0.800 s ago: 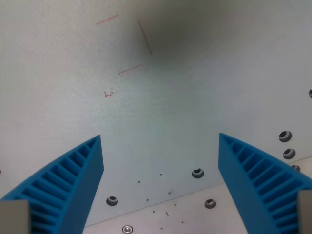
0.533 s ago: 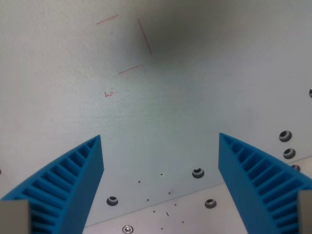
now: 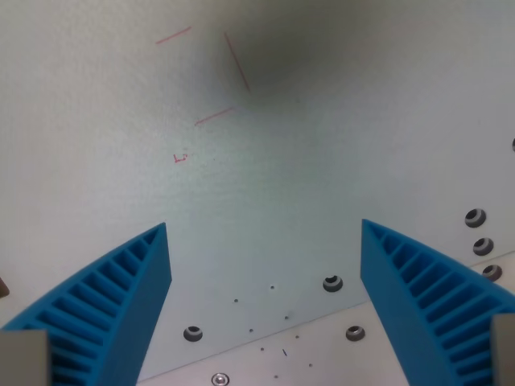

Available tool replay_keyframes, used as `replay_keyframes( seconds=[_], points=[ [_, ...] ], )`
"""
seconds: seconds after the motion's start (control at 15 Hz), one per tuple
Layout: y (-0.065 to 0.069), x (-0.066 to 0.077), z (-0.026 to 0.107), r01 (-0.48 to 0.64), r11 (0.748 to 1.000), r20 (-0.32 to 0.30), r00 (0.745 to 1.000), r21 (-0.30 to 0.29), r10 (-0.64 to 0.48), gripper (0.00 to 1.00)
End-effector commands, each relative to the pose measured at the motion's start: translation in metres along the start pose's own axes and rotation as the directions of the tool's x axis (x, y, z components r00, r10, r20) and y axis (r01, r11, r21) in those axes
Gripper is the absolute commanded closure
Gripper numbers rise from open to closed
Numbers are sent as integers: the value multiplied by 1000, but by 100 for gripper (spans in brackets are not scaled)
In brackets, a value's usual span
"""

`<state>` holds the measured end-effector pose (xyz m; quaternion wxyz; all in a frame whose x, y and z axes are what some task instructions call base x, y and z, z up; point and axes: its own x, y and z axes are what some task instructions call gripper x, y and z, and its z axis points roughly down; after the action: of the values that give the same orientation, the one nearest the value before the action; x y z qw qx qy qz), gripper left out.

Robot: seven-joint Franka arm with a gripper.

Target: Rotate around gripper positive z

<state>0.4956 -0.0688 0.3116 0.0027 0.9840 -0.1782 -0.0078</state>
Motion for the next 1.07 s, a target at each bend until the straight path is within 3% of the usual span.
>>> replay_keyframes(
  seconds=[0.07,1.07],
  points=[
    [0,0,-2,-110,994,-4,994,1,111,0],
    [0,0,-2,-282,959,-4,959,2,282,0]
  ],
)
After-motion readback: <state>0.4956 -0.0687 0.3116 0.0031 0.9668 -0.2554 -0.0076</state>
